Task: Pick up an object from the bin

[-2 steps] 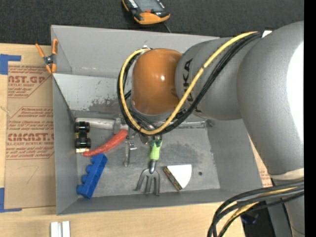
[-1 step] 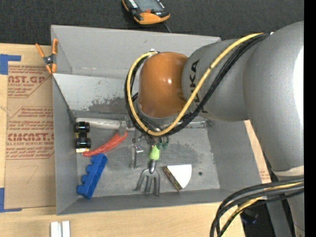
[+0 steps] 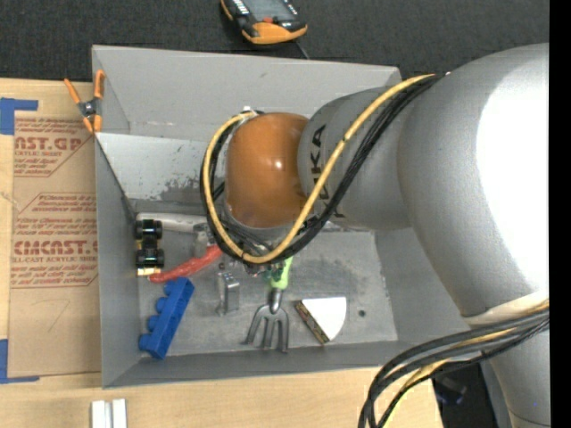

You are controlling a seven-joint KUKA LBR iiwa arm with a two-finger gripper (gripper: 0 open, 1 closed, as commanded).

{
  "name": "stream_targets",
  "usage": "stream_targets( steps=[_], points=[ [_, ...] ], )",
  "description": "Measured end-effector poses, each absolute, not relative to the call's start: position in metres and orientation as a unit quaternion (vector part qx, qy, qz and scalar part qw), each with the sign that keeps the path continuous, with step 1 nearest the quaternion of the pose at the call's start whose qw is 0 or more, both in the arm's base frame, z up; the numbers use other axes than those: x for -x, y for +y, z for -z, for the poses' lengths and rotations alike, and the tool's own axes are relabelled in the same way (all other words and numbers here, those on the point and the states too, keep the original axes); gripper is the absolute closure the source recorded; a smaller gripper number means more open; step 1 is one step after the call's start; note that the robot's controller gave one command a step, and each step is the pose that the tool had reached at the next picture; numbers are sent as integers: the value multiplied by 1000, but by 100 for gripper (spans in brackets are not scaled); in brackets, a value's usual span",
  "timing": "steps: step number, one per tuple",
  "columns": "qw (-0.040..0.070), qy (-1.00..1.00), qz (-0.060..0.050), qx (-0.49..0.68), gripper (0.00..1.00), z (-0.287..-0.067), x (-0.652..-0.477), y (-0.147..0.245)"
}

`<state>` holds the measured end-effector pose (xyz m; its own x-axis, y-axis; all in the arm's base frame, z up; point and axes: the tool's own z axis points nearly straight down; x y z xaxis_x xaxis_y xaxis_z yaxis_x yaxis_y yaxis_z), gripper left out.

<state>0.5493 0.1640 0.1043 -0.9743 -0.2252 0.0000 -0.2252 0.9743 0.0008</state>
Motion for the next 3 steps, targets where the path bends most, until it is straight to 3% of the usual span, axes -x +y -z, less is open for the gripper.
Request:
stream_targets(
  steps=[1,2,3],
  points=[
    [-2,-997,1,-74,0,-87,-552,144],
    [-2,-992,2,-127,100,-88,-553,156],
    [-1,-992,2,-127,0,-88,-553,156]
  ],
)
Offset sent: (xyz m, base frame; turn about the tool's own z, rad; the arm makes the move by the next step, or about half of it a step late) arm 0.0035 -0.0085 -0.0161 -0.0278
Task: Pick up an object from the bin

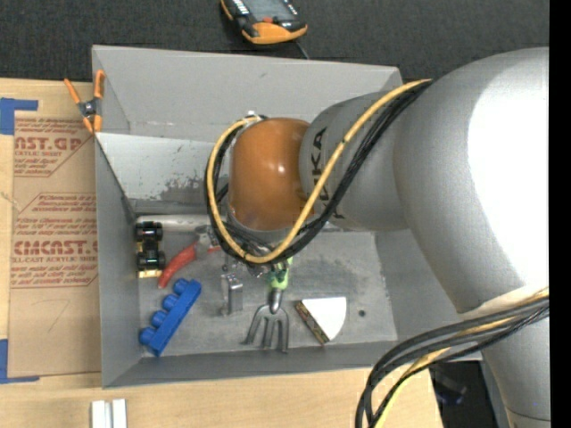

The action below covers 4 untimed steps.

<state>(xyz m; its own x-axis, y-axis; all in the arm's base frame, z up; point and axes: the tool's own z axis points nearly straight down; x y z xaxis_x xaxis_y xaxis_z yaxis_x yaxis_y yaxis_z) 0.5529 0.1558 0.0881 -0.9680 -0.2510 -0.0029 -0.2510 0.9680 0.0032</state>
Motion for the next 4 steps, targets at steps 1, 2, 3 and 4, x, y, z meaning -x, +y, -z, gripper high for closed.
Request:
stream_targets(
  steps=[1,2,3,4],
  points=[
    [1,992,-2,127,0,-88,-553,156],
    [-1,1000,-2,-29,0,-81,-512,154],
    [2,979,-2,204,0,-74,-531,139],
    [2,980,-3,198,0,-72,-530,139]
  ],
)
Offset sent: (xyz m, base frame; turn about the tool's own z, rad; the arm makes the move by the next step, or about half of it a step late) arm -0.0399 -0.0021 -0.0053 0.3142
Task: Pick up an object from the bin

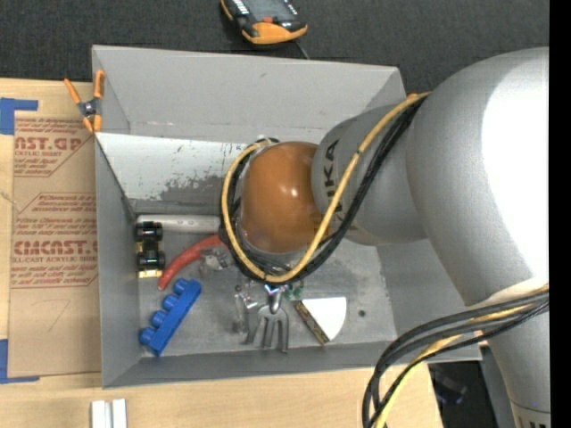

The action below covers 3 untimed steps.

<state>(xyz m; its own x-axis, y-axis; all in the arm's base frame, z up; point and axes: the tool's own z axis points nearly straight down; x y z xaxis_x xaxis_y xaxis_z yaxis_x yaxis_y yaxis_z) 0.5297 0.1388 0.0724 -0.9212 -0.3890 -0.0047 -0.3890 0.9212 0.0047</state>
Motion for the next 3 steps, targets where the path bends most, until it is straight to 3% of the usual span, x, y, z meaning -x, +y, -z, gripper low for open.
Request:
stream_targets(
  steps=[1,2,3],
  points=[
    [2,991,-2,134,0,-71,-519,139],
    [3,928,-3,372,0,-81,-520,96],
    [6,893,-3,450,100,-71,-485,137]
  ],
)
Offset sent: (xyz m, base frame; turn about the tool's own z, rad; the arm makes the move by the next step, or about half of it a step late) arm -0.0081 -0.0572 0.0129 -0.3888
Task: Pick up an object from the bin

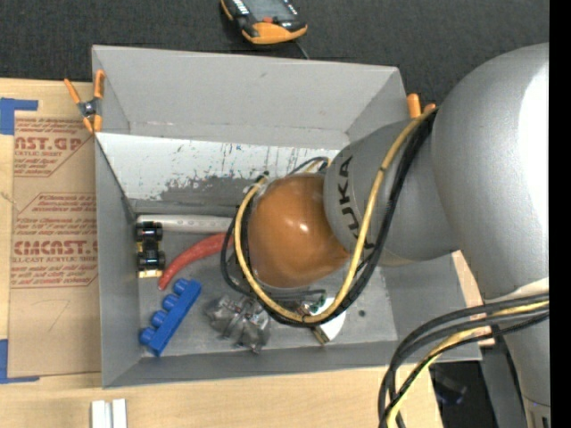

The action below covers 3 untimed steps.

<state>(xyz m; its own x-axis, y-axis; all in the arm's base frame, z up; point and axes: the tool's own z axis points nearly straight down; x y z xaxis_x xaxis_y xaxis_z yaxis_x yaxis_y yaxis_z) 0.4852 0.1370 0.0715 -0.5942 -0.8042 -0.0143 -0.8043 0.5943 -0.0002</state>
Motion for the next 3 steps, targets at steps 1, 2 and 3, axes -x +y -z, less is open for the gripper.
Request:
stream_targets(
  steps=[1,2,3],
  points=[
    [6,893,-3,450,100,-72,-485,137],
    [9,892,-3,452,100,-174,-486,138],
    [3,895,-5,447,100,-185,-497,131]
  ],
)
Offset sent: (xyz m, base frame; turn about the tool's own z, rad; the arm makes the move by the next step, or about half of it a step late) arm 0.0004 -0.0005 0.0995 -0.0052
